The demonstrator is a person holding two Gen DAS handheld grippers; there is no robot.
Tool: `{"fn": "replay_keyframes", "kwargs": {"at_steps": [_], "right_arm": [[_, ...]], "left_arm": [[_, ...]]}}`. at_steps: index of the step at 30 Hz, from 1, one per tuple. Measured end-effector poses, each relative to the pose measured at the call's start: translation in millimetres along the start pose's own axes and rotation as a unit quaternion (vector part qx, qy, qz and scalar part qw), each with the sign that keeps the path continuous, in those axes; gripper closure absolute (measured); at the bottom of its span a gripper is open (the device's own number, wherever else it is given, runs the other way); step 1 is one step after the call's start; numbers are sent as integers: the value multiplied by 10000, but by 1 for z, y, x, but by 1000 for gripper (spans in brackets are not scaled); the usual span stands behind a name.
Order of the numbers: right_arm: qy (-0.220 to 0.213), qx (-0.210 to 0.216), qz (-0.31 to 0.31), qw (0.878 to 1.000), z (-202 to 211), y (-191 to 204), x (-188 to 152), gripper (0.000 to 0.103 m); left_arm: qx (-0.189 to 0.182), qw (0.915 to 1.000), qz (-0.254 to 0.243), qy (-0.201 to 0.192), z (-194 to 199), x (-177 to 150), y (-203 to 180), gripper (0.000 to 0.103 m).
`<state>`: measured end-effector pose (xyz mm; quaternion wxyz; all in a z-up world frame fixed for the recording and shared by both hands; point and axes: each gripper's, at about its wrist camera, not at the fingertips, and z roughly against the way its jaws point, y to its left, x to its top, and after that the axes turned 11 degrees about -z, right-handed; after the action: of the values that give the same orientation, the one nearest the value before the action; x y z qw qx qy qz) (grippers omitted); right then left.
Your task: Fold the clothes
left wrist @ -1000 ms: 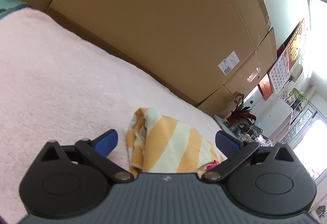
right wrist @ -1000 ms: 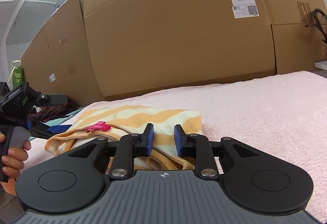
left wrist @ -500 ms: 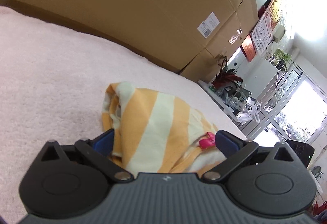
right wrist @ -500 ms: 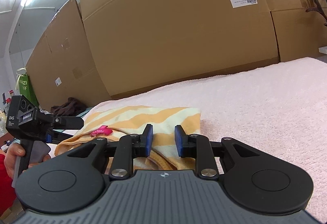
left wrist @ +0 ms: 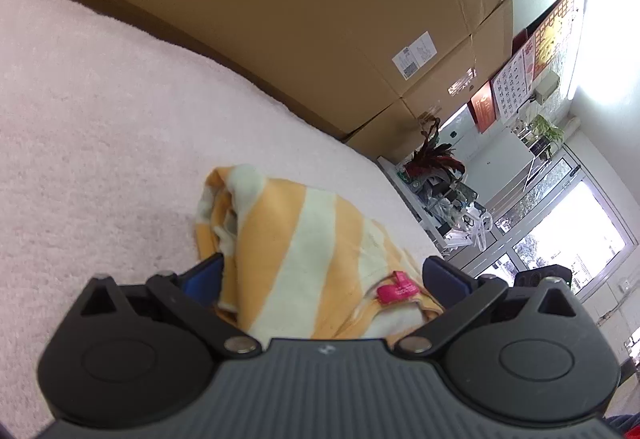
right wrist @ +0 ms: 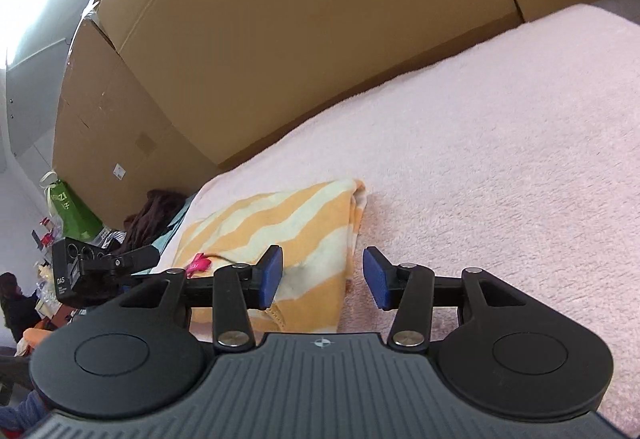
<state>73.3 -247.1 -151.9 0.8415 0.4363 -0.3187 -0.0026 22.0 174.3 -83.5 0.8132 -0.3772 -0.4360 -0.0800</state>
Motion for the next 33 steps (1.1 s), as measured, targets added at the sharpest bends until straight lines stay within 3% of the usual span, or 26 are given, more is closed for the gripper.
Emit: {"fn": "replay_keyframes", "kwargs": {"at_steps": [6,10,15,19,23,26,29,33], "right_arm": [[453,145,-584,9972,-16,-11,10,55],[600,44,-461,9971,-13,-6,12,54],[811,189,-598,9947,-19,-8,15,54],[955,377,-511,9934,-32,-3,17,44],[772,489,-234,9955,-39,6,10,35],[634,560,-129,9963,-35,3,7,37],[575,695,-216,9957,-30,-7,9,50],[579,752,-235,9952,-27,-12,10,50]], "left_arm": [[-69,9998,-114,161,0,2,2,1],[-161,9992,180,312,5,9,10,1],[-135,9988,148,458,-5,13,8,1],[-154,9987,195,442,-13,17,9,1],[-138,9990,160,402,-13,17,8,1],[-139,9993,-9,359,-11,12,4,1],[-196,9994,-7,301,-8,10,5,1],[-279,9993,175,154,-5,9,8,1]]}}
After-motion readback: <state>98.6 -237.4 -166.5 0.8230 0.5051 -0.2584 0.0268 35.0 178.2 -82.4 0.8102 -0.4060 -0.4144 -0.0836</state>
